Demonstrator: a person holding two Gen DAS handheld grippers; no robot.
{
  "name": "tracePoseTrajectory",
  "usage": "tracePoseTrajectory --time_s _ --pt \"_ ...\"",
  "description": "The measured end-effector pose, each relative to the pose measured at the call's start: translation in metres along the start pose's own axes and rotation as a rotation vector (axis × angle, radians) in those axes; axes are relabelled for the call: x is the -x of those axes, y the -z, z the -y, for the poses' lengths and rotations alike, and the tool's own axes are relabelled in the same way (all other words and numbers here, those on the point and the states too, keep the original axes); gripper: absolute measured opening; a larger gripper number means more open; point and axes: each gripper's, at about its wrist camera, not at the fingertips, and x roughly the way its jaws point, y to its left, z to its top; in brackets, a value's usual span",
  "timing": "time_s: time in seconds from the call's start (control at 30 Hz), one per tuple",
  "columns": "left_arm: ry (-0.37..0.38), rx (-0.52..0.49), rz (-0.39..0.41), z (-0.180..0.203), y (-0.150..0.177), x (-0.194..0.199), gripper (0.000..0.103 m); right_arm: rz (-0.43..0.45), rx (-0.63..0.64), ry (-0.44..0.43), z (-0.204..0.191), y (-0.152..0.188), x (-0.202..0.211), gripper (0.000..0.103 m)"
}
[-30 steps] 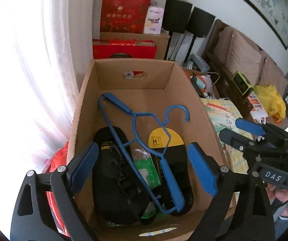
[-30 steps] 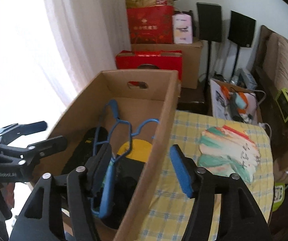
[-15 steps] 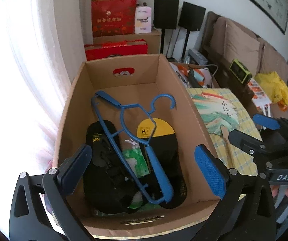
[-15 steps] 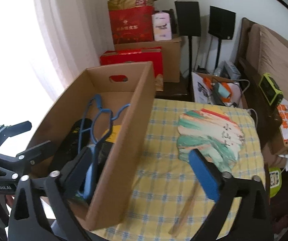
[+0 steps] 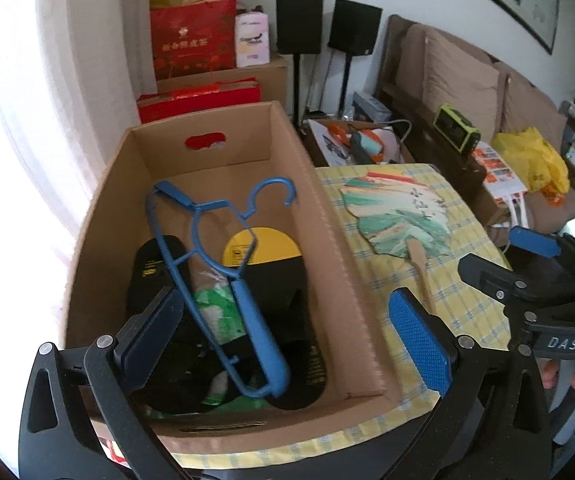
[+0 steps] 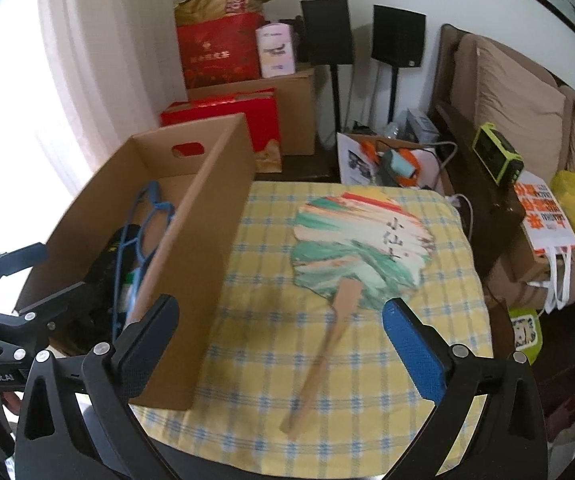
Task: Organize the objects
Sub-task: 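Move both grippers back over the table toward the paper fan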
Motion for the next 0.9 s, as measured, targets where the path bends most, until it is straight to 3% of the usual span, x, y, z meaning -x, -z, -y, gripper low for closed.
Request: tracePoseTrajectory --time_s 0.5,0.9 --pt "0.078 -0.029 0.02 0.057 0.012 0.0 0.103 -0.009 -0.147 0.079 0.073 0.025 0.013 0.103" --pt "0.159 -0.097 0.031 0.116 0.031 -0.001 0.103 -0.017 -0.286 0.051 0.117 0.051 0.019 0.103"
